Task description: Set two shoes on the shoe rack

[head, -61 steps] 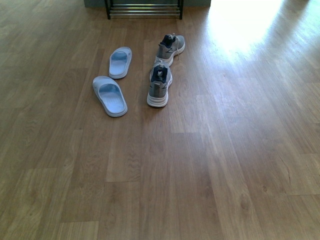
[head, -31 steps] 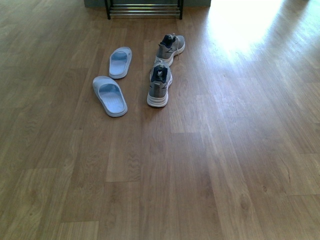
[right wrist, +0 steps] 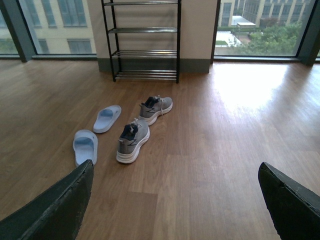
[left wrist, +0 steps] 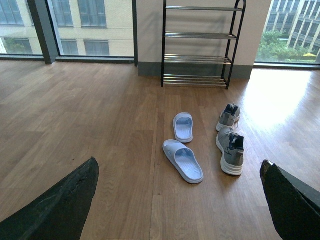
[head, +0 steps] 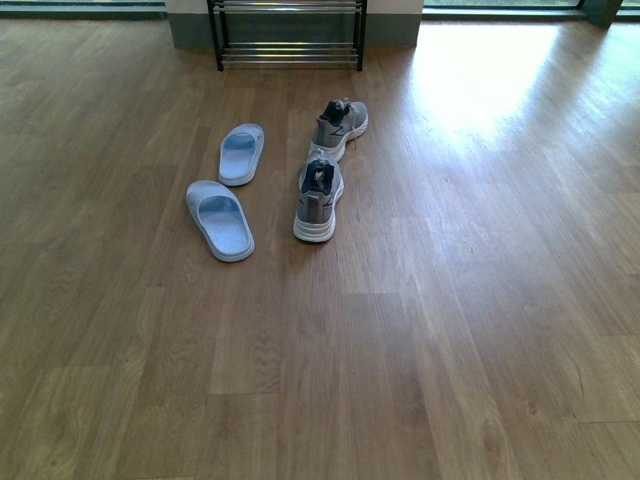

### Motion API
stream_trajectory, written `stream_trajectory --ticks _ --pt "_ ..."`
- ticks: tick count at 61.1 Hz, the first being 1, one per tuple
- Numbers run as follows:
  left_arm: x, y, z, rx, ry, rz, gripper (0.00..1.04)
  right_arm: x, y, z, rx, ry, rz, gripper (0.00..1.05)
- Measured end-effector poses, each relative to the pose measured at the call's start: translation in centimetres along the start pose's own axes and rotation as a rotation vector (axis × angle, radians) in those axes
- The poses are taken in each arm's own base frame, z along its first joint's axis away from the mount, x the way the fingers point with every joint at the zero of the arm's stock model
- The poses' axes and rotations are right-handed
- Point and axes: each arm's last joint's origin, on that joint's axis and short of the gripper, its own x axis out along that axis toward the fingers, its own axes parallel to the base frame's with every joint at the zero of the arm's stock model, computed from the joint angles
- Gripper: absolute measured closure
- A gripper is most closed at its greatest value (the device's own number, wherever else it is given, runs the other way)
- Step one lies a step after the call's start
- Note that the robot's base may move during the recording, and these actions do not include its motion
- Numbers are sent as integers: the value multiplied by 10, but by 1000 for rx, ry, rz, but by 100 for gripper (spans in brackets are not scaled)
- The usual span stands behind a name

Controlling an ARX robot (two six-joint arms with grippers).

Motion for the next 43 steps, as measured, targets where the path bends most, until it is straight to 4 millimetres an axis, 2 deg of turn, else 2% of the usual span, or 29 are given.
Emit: stream_trajectory --ticks 43 --pt "0 0 0 0 0 0 9 0 0 0 0 0 0 9"
